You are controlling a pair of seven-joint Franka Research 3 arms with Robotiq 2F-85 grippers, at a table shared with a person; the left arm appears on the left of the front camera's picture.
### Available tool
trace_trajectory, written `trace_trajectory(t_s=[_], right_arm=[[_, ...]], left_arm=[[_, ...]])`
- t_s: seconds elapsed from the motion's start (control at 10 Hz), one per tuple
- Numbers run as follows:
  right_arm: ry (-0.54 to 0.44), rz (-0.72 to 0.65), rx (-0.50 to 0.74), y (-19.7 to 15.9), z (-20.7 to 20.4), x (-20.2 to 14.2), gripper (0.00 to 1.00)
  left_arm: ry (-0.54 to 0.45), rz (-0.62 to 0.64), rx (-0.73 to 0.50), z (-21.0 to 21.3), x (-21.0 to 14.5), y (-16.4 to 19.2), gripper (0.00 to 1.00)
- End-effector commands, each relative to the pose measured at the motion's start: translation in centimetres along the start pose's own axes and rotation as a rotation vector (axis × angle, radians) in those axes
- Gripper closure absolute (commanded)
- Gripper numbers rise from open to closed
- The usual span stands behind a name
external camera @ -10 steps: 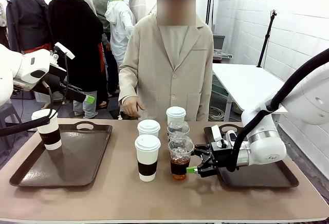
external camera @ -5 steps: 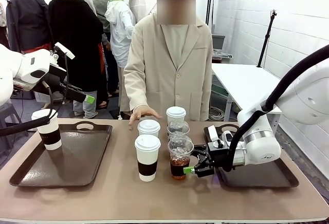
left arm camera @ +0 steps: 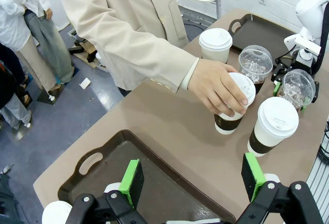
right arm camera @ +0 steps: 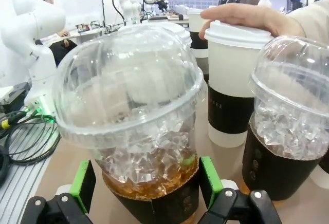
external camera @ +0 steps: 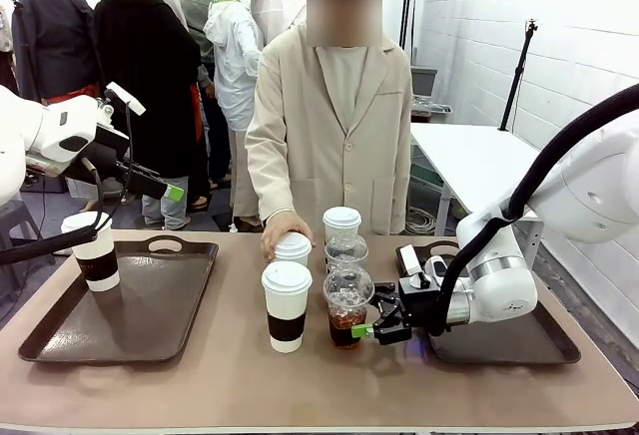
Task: Distribute the coffee onto the tray.
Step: Pick up one iced Americano and place it on the right Handle tray.
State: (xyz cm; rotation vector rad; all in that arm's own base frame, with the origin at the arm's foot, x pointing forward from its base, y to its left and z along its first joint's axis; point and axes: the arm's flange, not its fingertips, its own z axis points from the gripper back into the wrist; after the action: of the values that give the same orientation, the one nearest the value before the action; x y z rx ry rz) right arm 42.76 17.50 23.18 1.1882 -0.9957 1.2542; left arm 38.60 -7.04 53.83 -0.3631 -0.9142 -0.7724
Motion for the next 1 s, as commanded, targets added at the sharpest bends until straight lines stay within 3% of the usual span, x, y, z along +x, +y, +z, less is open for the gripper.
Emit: trace_trajectory(t_s=[0.0,0.2,0.3,0.5,0.9], right_arm=[[0.000,-0.021,-0.009,-0.37,-0.93,-0.08,0.00],[0.010,-0.034,-0.063,-0.53,-0.66,-0.18,0.00],[0.012,-0.035,-0.078,-0.57,-0.64,-0.25,0.07],[-0.017,-0.038,-0.120,-0.67,-0.53,-0.20,0.41],[-0.049,-0.031,-0.131,-0.70,-0.31,-0.43,0.41]], left_arm=[[0.005,0.002,-0.005,0.11,-0.13,0.12,0.00],[0.005,0.002,-0.005,0.11,-0.13,0.12,0.00],[0.005,0.002,-0.005,0.11,-0.13,0.12,0.00],[0.005,0.002,-0.005,0.11,-0.13,0.12,0.00],[0.005,0.002,-0.005,0.11,-0.13,0.12,0.00]])
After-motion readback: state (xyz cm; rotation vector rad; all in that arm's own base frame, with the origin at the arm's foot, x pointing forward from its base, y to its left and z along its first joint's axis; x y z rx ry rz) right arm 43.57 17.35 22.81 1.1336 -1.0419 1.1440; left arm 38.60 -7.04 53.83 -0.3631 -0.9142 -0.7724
